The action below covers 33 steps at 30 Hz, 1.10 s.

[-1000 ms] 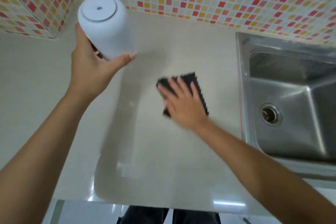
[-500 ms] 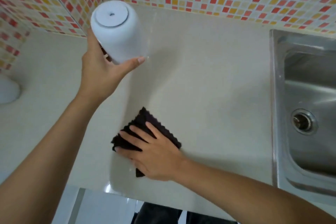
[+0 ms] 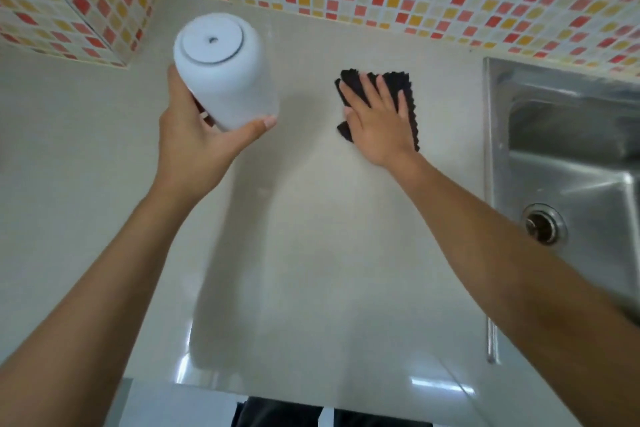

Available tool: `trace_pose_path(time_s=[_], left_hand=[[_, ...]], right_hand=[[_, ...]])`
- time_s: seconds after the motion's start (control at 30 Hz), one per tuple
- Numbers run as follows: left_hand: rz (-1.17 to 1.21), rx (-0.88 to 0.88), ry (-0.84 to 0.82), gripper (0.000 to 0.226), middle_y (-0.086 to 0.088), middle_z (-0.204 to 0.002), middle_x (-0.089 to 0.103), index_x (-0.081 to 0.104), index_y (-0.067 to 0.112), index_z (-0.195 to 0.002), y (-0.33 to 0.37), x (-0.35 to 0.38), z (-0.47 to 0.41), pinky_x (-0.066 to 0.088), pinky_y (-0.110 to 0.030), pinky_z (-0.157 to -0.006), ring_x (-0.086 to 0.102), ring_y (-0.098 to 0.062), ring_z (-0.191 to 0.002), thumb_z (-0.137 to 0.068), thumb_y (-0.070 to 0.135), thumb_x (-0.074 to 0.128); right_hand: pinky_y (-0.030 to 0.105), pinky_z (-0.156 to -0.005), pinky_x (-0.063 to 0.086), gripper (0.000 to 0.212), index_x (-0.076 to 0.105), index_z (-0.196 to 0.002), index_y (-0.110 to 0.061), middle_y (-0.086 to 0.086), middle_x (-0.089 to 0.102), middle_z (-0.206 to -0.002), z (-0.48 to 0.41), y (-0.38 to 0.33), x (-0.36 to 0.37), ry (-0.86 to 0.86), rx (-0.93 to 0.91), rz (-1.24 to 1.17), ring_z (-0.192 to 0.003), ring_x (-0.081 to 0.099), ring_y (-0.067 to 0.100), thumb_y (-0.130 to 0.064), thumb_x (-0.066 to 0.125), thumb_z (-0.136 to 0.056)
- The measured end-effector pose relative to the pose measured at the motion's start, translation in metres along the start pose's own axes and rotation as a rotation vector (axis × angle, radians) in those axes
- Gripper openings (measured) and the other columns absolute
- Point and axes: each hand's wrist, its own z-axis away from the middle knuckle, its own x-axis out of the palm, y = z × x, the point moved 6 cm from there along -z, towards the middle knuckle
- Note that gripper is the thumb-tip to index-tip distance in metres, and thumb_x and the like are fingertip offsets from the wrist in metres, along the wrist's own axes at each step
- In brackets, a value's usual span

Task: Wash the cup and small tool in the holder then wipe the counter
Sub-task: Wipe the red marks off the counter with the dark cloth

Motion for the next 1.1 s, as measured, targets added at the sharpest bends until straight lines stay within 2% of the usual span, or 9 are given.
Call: trace_pose_path(time_s=[0.1,0.23,0.33,0.47,0.6,0.7,0.8,0.93,1.1], left_hand=[[0.041,-0.021,-0.010,0.097,0.010,-0.136,0.052,0.030,0.020,-0.144,0.002,0.025,-0.002,0.050,-0.020,-0.093,0.053,-0.001,-0.121,-0.067,0.039,0.086],[0.052,-0.004,-0.065,0.088,0.020,-0.126,0.051,0.030,0.030,-0.135,0.014,0.058,-0.010,0.049,-0.015,-0.089,0.053,0.008,-0.113,-0.068,0.038,0.086],[0.049,0.004,-0.113,0.086,0.020,-0.127,0.052,0.029,0.035,-0.131,0.021,0.078,-0.012,0.050,-0.019,-0.091,0.053,0.006,-0.114,-0.067,0.040,0.086],[0.031,0.014,-0.161,0.087,0.015,-0.133,0.051,0.027,0.036,-0.132,0.024,0.097,-0.004,0.050,-0.019,-0.091,0.052,0.002,-0.116,-0.068,0.041,0.085],[0.038,-0.014,-0.162,0.086,0.020,-0.125,0.052,0.028,0.035,-0.130,0.017,0.107,0.011,0.047,-0.009,-0.085,0.052,0.011,-0.110,-0.068,0.035,0.087],[0.035,-0.038,-0.183,0.085,0.028,-0.119,0.051,0.028,0.037,-0.128,0.012,0.109,0.022,0.046,-0.007,-0.084,0.052,0.017,-0.105,-0.068,0.033,0.087],[0.022,-0.043,-0.186,0.086,0.026,-0.121,0.051,0.029,0.036,-0.131,0.010,0.106,0.027,0.046,-0.007,-0.084,0.051,0.017,-0.105,-0.068,0.034,0.087],[0.037,-0.060,-0.172,0.093,0.021,-0.127,0.051,0.029,0.027,-0.142,0.015,0.104,0.029,0.045,-0.006,-0.085,0.050,0.015,-0.108,-0.070,0.035,0.086],[0.053,-0.055,-0.165,0.093,0.026,-0.120,0.050,0.029,0.025,-0.141,0.023,0.110,0.021,0.045,-0.006,-0.085,0.050,0.020,-0.104,-0.069,0.035,0.086]], right_hand=[[0.053,-0.116,0.011,0.050,0.019,-0.150,-0.041,-0.003,0.015,-0.161,0.106,-0.026,0.013,0.002,-0.123,0.075,-0.148,0.009,0.022,-0.042,0.025,-0.101],[0.054,-0.115,0.016,0.053,0.015,-0.150,-0.042,-0.004,0.012,-0.161,0.269,-0.065,0.036,-0.194,-0.436,0.099,-0.148,0.008,0.022,-0.045,0.031,-0.100],[0.053,-0.114,0.021,0.051,0.019,-0.149,-0.043,-0.006,0.017,-0.160,0.292,-0.046,0.037,-0.225,-0.525,0.123,-0.147,0.014,0.020,-0.047,0.033,-0.100],[0.052,-0.116,0.015,0.049,0.022,-0.148,-0.043,-0.006,0.018,-0.159,0.238,-0.018,0.025,-0.110,-0.391,0.119,-0.147,0.013,0.019,-0.046,0.031,-0.100],[0.053,-0.115,0.016,0.049,0.026,-0.147,-0.044,-0.006,0.022,-0.158,0.141,0.051,0.004,0.049,-0.055,0.148,-0.147,0.017,0.020,-0.048,0.028,-0.099],[0.053,-0.117,0.010,0.049,0.024,-0.148,-0.044,-0.005,0.020,-0.159,0.074,0.108,-0.014,0.069,0.186,0.071,-0.147,0.014,0.021,-0.049,0.025,-0.099],[0.052,-0.118,0.004,0.049,0.020,-0.149,-0.043,-0.003,0.014,-0.161,0.050,0.127,-0.016,0.070,0.274,0.034,-0.148,0.008,0.022,-0.046,0.021,-0.100],[0.054,-0.117,0.008,0.050,0.022,-0.149,-0.040,0.001,0.018,-0.160,0.107,0.100,-0.009,0.120,0.263,0.043,-0.147,0.012,0.025,-0.044,0.026,-0.100],[0.048,-0.118,0.007,0.052,0.017,-0.151,-0.039,-0.001,0.012,-0.161,0.241,0.062,0.008,0.060,0.226,0.054,-0.148,0.004,0.021,-0.043,0.027,-0.100]])
